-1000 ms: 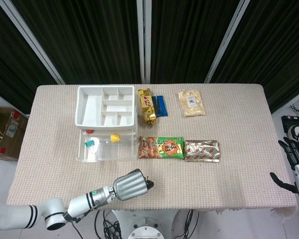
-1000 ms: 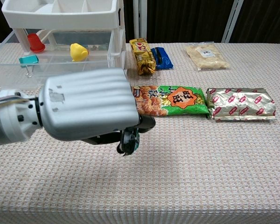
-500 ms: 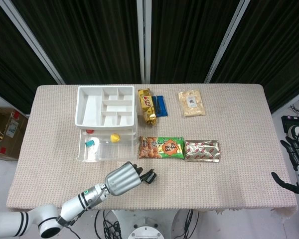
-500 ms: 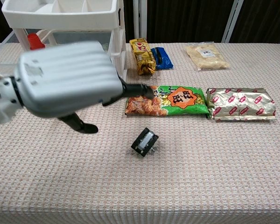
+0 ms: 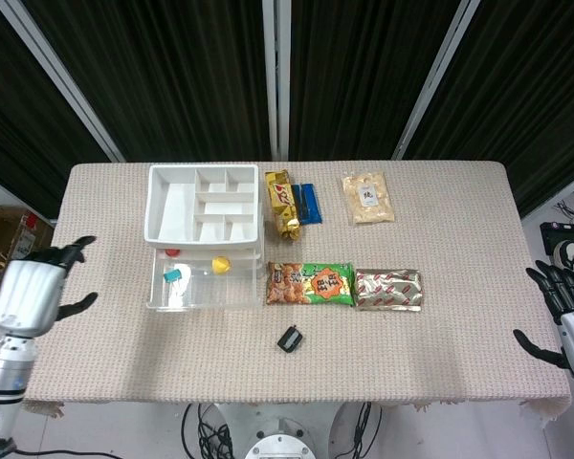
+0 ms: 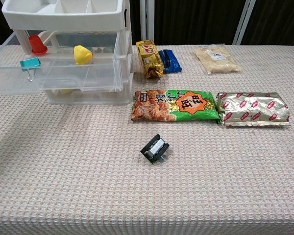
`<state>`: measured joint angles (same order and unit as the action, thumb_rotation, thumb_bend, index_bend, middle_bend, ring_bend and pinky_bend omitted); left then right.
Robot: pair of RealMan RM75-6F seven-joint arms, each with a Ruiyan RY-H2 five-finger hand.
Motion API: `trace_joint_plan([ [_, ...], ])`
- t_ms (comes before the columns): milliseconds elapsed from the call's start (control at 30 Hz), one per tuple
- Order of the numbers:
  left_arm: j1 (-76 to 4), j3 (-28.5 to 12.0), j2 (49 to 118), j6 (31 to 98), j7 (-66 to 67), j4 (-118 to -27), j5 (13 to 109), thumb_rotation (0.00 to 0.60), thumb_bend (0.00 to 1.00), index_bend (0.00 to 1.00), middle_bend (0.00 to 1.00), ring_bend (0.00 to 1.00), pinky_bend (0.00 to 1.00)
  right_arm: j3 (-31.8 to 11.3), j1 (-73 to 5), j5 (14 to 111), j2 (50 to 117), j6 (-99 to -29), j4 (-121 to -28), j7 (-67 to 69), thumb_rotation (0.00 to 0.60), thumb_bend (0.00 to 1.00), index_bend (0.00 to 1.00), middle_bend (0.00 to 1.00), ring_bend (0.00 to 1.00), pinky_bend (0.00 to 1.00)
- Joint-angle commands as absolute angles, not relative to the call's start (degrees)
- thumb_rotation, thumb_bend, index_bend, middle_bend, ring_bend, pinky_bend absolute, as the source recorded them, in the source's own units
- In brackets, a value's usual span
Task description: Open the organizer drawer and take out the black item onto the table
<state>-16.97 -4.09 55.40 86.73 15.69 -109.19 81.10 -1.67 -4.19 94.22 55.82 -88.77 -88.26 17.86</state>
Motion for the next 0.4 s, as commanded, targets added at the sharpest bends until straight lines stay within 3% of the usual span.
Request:
trace_joint_plan([
  [33,-9.5,-1.06,53.92,87.75,9.31,-103.47,74.52,0.6,0.04,0.23,0.29,0.28,0.28,-1.45,-4.94,94.86,56.15,-87.9,-87.87,18.2,0.6,0.17,0.0,0.0,0.0,0.0],
  [233,-3.1,2.28,60.42,94.29,7.8,-98.68,79.35,0.6,0.04,0.22,0.28,0.27,0.26,-1.15,-5.65,95.31,57.36,-87.11,-87.93,18.3,0.6,0.17,0.0,0.0,0.0,0.0],
  [400,-0.38,2.81,64.26,98.66,9.73,-95.86,83.38,0.6,0.03,0.22,0.28,0.27,0.26,-0.87,-5.95,95.04,57.93,-86.21,-88.78,16.74,0.6,0.17,0.0,0.0,0.0,0.0],
])
